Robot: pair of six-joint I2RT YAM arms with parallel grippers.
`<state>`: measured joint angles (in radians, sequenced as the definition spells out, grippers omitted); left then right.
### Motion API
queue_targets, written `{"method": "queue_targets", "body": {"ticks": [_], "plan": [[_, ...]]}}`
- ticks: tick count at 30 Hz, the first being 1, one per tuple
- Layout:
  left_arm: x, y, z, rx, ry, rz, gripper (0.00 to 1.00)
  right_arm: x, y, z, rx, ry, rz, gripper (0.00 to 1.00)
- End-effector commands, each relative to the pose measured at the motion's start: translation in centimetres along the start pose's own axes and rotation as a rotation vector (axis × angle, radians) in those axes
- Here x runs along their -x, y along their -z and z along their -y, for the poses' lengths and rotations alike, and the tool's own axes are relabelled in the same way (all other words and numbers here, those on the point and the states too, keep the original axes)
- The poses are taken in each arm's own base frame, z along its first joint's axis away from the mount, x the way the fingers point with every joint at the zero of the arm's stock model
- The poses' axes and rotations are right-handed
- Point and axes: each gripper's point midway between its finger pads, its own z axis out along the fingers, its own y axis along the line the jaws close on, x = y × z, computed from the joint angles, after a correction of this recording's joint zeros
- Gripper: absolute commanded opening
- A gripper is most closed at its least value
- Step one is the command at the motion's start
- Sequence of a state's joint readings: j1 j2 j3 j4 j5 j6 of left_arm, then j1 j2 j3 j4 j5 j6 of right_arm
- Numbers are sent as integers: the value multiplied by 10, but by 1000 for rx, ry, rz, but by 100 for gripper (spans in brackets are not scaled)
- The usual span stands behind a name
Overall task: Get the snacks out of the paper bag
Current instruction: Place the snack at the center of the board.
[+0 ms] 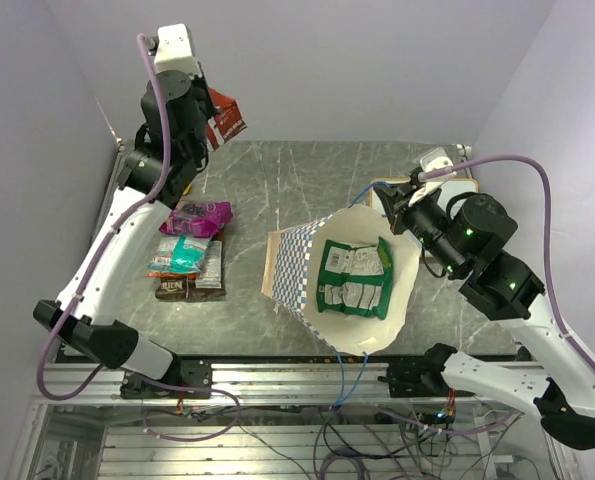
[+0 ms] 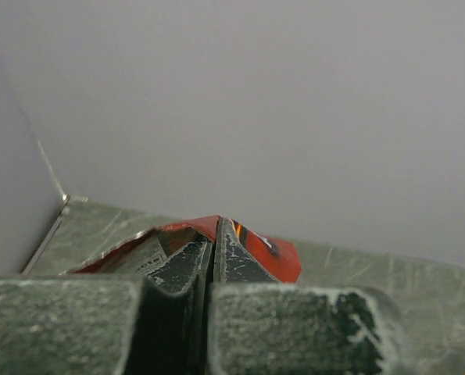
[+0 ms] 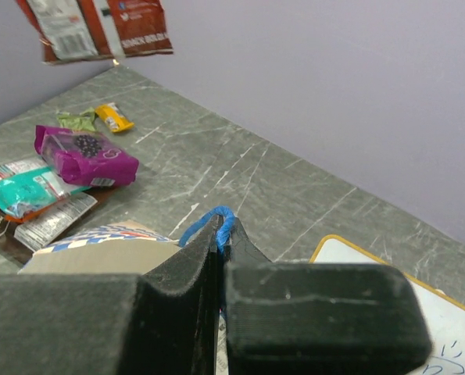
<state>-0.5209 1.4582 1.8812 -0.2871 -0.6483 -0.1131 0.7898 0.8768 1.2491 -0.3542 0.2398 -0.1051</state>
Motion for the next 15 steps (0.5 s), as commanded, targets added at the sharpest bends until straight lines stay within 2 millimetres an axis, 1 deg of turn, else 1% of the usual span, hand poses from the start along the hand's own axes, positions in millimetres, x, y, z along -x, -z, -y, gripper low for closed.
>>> {"method": "queue_targets", "body": {"ticks": [1,2,3,4,6,8,10,15], "plan": [[-26,-27,-11,-86,97,-30,7,13,6,4,-11,-9,31,0],[-35,-32,-20,-82,98,-46,7,14,6,5,-14,-9,32,0],[-43,-34,-23,-91,98,-63,7,14,7,6,-16,-10,32,0],[-50,-38,-31,-86,100,-76,7,14,8,6,-18,-10,32,0],[-63,-42,-39,-109,107,-100,7,13,7,6,-18,-10,29,0],[-79,-44,-42,-149,111,-144,7,13,7,5,-15,-12,30,0],[-94,-45,-48,-158,107,-195,7,12,6,4,-10,-14,32,0],[-123,-41,-69,-148,101,-254,7,11,4,1,0,-20,31,0]]}}
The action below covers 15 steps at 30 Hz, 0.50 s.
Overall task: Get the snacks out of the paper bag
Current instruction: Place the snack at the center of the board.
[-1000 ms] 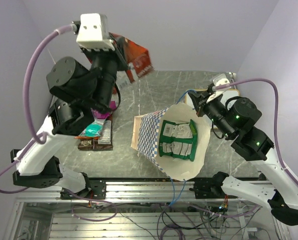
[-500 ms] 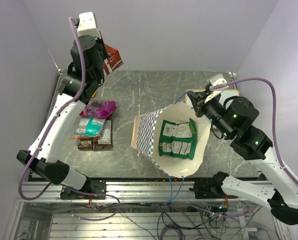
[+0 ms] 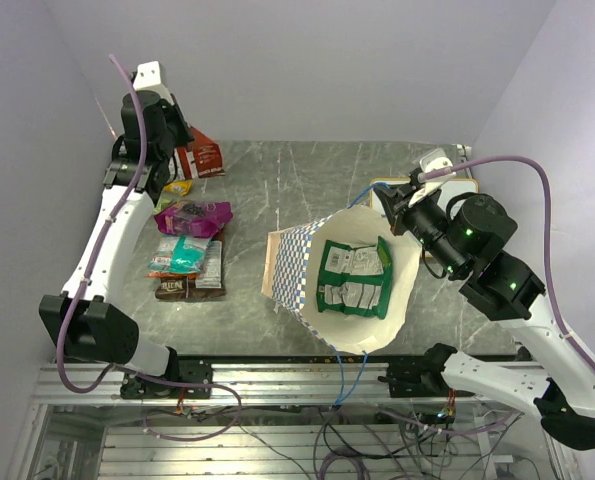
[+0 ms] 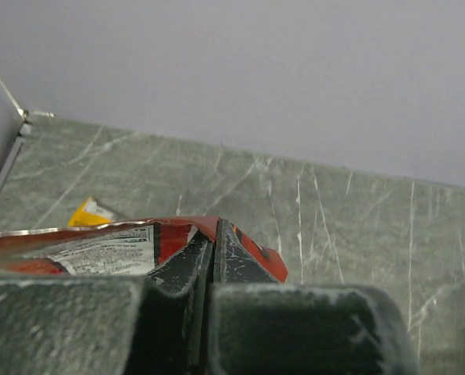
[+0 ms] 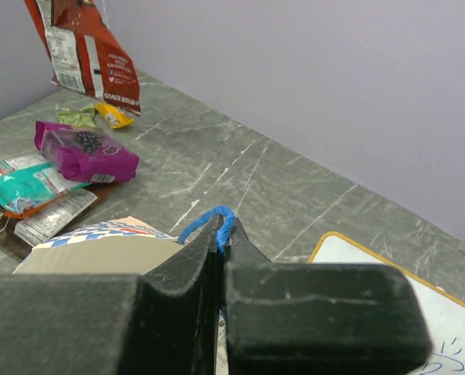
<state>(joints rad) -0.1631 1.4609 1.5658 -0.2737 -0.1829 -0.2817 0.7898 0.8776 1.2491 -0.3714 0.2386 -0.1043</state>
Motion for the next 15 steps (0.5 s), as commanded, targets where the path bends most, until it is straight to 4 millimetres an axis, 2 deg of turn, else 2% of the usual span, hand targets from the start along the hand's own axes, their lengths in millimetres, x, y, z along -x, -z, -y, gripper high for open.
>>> {"method": "queue_targets", "body": {"ticks": [1,4,8,15], "plan": [[5,11,3,-100,32,24,7,15,4,1,-2,-23,46,0],[-8,8,-6,-91,22,-8,7,15,3,0,5,-20,44,0],[-22,8,-9,-98,31,-39,7,14,3,0,6,-17,40,0],[-36,25,-24,-50,-12,-55,7,14,4,0,8,-19,43,0]]}}
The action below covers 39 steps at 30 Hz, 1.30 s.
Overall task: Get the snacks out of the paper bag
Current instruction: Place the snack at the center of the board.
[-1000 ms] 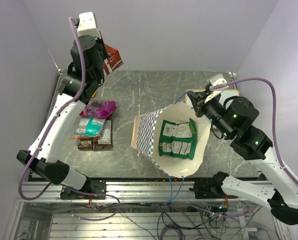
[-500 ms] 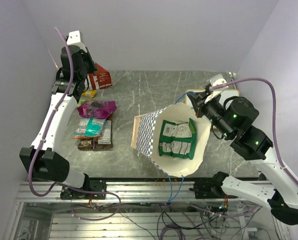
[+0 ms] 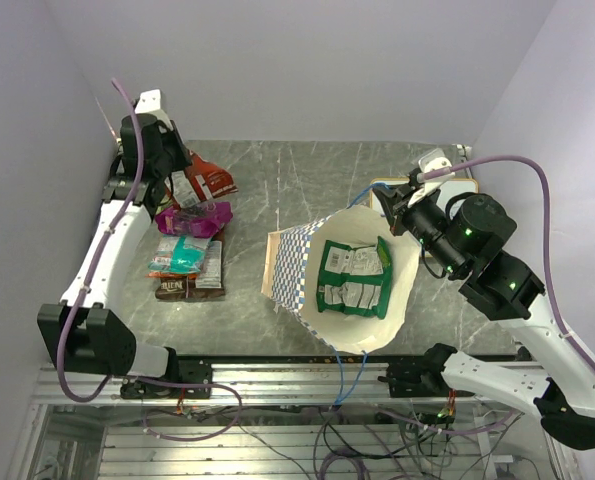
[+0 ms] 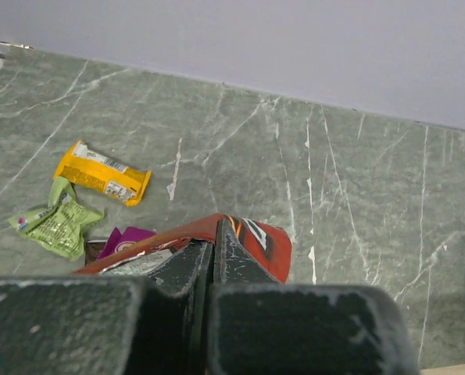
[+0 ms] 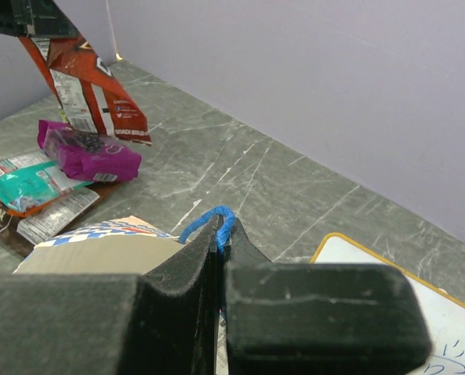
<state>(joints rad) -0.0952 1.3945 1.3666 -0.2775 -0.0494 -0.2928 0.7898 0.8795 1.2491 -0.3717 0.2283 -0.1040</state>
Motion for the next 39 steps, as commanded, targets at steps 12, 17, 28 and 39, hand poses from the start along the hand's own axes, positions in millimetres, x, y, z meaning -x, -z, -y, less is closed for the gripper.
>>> {"method": "queue_targets", "body": {"ticks": [12,17,28,39], "plan": [[-13,47,-13,16,0,19,7,11,1,-2,13,-24,37,0],[-29,68,-23,63,59,16,7,10,2,-2,11,-24,37,0],[-95,110,-57,248,317,-49,7,8,-1,-6,29,-30,34,0],[-198,136,-92,523,710,-160,7,9,0,-9,44,-40,35,0]]}}
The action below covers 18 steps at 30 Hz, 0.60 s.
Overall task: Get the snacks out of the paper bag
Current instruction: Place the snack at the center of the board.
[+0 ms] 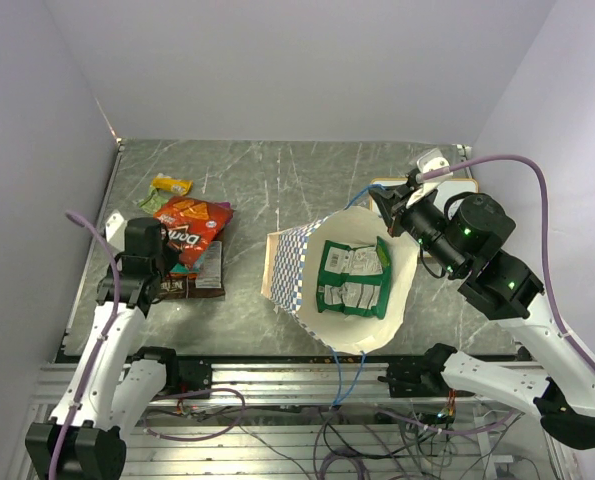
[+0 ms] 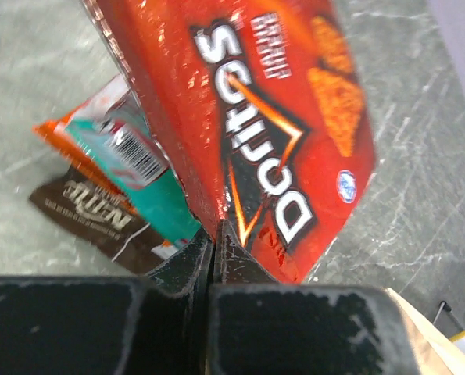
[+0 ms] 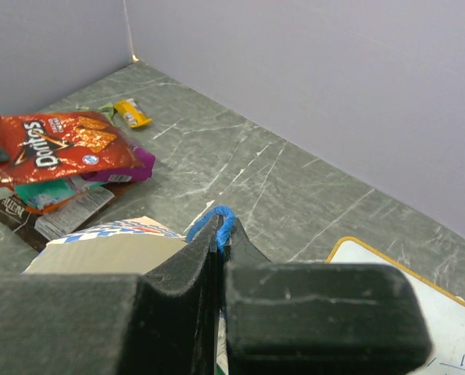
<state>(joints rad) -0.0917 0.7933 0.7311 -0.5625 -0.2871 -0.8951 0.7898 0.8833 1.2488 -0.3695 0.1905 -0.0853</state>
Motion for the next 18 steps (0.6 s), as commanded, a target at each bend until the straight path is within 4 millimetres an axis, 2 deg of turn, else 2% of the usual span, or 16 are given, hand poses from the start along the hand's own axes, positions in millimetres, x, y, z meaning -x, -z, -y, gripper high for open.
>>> {"method": "queue_targets", "body": {"ticks": [1,8,13,15,18], "plan": [[-21,-5,-36,151,184,-18,7,9,1,-2,10,-22,33,0],[-55,-14,-66,306,297,-92,7,10,2,-2,13,-23,33,0],[-69,-27,-57,243,368,-127,9,10,4,-2,10,-27,33,0],[-69,-29,-56,250,374,-130,17,9,5,-1,8,-28,32,0],[-70,-24,-61,304,350,-154,40,10,8,0,2,-32,35,0]]}}
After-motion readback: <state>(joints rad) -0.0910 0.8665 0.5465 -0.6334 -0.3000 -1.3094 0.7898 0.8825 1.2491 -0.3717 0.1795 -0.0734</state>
